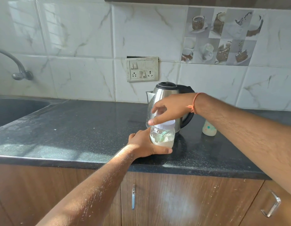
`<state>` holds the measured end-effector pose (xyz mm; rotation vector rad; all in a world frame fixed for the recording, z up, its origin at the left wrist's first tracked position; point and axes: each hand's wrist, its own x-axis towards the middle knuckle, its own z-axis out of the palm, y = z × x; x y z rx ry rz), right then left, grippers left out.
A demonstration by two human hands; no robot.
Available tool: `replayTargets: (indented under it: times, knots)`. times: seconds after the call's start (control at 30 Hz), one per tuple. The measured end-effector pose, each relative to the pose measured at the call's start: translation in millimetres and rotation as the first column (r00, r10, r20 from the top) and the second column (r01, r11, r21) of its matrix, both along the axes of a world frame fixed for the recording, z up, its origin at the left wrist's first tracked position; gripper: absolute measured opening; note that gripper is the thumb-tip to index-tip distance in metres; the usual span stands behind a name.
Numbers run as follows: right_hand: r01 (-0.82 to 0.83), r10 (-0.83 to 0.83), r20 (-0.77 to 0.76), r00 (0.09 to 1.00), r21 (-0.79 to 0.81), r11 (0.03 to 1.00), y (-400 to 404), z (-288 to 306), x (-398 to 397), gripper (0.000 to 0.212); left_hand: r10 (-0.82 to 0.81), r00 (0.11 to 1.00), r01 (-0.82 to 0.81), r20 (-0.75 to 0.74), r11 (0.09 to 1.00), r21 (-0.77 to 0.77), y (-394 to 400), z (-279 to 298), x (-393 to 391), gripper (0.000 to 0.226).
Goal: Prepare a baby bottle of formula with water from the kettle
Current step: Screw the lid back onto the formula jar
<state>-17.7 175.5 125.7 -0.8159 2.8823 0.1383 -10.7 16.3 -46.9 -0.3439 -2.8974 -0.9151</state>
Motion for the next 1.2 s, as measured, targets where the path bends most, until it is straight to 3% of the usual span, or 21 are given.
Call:
replayTargets:
  times: [0.1, 0.23, 0.27, 0.33, 0.4, 0.43, 0.57, 0.63, 0.77, 0.9, 1.1, 1.2]
  knots:
    - [-0.152, 0.155, 0.113, 0.982, -0.034, 0.988, 7, 8, 1, 0.067, -0.008, 1.0, 0.008, 0.006, 1.0, -0.002, 0, 0, 0, 0.093]
    - [-0.117, 0.117, 0.012, 0.993, 0.002, 0.993, 9, -2, 0, 0.05, -0.021, 1.0, 0.021, 0.021, 1.0, 0.006, 0, -1, -3, 0.107]
    - [-0.053, 0.053, -0.033, 0.998, 0.02, 0.998, 7, -6, 1, 0.052, -0.02, 1.0, 0.02, 0.018, 1.0, 0.008, 0, -1, -3, 0.109]
    - [0.031, -0.009, -0.186, 0.982, 0.114, 0.993, 2, -13, 3, 0.078, -0.024, 1.0, 0.024, 0.014, 1.0, 0.003, -1, -2, -3, 0.105]
    - [0.047, 0.009, -0.29, 0.957, 0.184, 0.982, 1, -18, -3, 0.1, -0.029, 1.0, 0.029, 0.011, 1.0, -0.004, -1, -2, -3, 0.097]
    - [0.024, 0.033, -0.3, 0.953, 0.184, 0.983, 4, -18, -7, 0.102, -0.025, 1.0, 0.025, 0.009, 1.0, -0.005, -1, -2, -3, 0.094]
    - [-0.157, 0.156, -0.035, 0.987, -0.008, 0.988, 17, -6, -11, 0.075, -0.014, 1.0, 0.014, 0.016, 1.0, -0.001, -1, 0, -2, 0.095]
    - [-0.16, 0.16, 0.0, 0.987, -0.01, 0.987, 18, -7, -13, 0.072, -0.017, 1.0, 0.017, 0.011, 1.0, -0.001, -1, 0, -2, 0.093]
    - [-0.054, 0.069, -0.129, 0.989, 0.119, 0.991, 10, -18, -9, 0.07, -0.013, 1.0, 0.013, 0.0, 1.0, 0.005, 0, -1, -1, 0.092]
    - [0.008, 0.067, -0.317, 0.946, 0.23, 0.973, 4, -27, -7, 0.088, 0.002, 1.0, -0.002, 0.001, 1.0, 0.008, 1, -1, 0, 0.087]
    - [-0.071, 0.113, -0.187, 0.976, 0.221, 0.973, 12, -25, -5, 0.076, 0.009, 1.0, -0.009, -0.018, 1.0, 0.016, 2, -1, 0, 0.086]
    - [-0.03, 0.068, -0.219, 0.973, 0.174, 0.984, 11, -38, -4, 0.072, 0.007, 1.0, -0.007, -0.014, 1.0, 0.03, 1, -5, -5, 0.094]
